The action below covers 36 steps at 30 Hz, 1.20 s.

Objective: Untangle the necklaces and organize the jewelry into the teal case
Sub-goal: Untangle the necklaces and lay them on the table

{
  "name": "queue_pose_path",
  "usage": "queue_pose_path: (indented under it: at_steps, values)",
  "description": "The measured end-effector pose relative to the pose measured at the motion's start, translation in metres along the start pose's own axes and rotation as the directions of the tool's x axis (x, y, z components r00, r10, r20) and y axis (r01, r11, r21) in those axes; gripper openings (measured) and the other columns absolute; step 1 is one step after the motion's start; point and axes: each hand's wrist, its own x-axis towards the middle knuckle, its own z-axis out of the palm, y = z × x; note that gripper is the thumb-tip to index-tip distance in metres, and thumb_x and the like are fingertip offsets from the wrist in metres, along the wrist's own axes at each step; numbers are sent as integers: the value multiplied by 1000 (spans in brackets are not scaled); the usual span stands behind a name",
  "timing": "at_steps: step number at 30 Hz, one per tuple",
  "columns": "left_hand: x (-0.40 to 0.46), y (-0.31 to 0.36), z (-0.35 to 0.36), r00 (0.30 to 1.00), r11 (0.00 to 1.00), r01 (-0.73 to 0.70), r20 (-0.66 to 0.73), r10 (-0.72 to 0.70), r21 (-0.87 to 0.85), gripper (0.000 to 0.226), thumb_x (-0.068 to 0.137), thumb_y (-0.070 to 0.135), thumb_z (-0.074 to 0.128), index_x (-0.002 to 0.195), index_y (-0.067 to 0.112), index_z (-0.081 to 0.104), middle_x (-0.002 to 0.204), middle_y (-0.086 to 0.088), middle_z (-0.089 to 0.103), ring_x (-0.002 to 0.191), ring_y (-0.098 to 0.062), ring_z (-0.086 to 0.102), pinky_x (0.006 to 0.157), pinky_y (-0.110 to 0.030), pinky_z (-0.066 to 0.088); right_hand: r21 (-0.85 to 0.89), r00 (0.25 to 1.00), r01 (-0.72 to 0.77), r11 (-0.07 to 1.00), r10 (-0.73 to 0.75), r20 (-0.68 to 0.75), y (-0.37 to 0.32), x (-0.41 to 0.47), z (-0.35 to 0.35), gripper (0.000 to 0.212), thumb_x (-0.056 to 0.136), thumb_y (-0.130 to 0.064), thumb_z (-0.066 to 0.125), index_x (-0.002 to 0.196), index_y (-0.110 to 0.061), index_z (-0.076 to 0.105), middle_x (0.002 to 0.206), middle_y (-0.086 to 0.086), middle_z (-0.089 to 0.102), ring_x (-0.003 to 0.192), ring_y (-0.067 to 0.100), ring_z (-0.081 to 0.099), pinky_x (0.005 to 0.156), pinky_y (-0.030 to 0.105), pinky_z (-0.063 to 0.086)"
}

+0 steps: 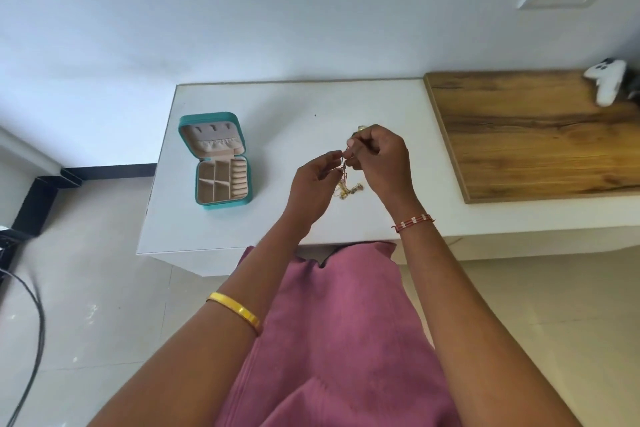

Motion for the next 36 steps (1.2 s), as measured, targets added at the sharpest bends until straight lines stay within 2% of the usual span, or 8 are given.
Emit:
queue_pose_path:
  at_steps: [7,10,15,20,23,28,32,36]
  values:
    - [-5,24,-10,994,996,-86,-61,88,37,20,91,10,55,106,11,69,77,6,63,73,-11,53,75,-24,43,49,995,98,994,-99,29,-42,-12,-4,8,87,-4,55,81,-2,59,67,10,65,58,18,63,65,30,54]
    - [-9,30,-16,994,995,-97,-40,98,10,13,91,13,57,94,11,70,81,-4,65,75,-12,55,75,-22,44,82,994,105,991,-106,12,-54,-14,-7,8,88,-5,54,83,-2,59,65,6,63,54,15,59,62,29,53]
    - [-17,38,-23,992,991,-128,-6,128,-38,6,86,14,63,85,14,70,76,5,68,72,-6,60,66,-7,47,77,998,58,995,-55,-37,-58,-13,-11,8,91,-9,51,84,-7,55,60,2,58,51,7,51,60,21,47]
    - [-29,41,-29,991,989,-127,42,130,-79,9,82,8,67,79,16,70,69,4,68,68,-10,61,70,-15,51,-58,998,68,996,-69,-11,-59,-14,-4,7,92,-12,50,85,-10,52,65,-4,50,59,15,49,65,27,41]
    - [-36,44,-35,996,977,-70,46,80,-199,10,87,9,62,85,13,71,78,-2,70,62,-11,61,69,-21,54,-49,999,54,997,-54,2,-63,-16,-4,10,91,-15,52,85,-8,54,60,-3,45,49,4,44,60,26,39]
    - [-44,47,-48,998,962,-50,-41,41,-269,20,91,9,54,78,15,68,67,1,61,51,-11,40,56,-19,36,-8,998,63,998,-63,-3,-66,-24,-8,11,86,-16,61,80,-7,60,59,0,48,45,1,42,50,16,38]
    - [-50,53,-57,996,924,9,-80,-43,-381,25,93,13,47,70,14,58,50,3,57,66,-15,55,66,-27,40,77,997,-22,997,16,79,-61,-29,-11,17,83,-21,67,74,-7,63,73,9,53,58,12,45,50,10,41]
    - [-49,52,-72,971,827,41,-174,-166,-561,31,92,14,42,60,16,43,39,7,49,74,-18,63,75,-31,41,149,980,-160,976,138,146,-53,-36,-17,41,83,-32,67,52,-12,49,58,4,44,56,18,44,56,21,48]
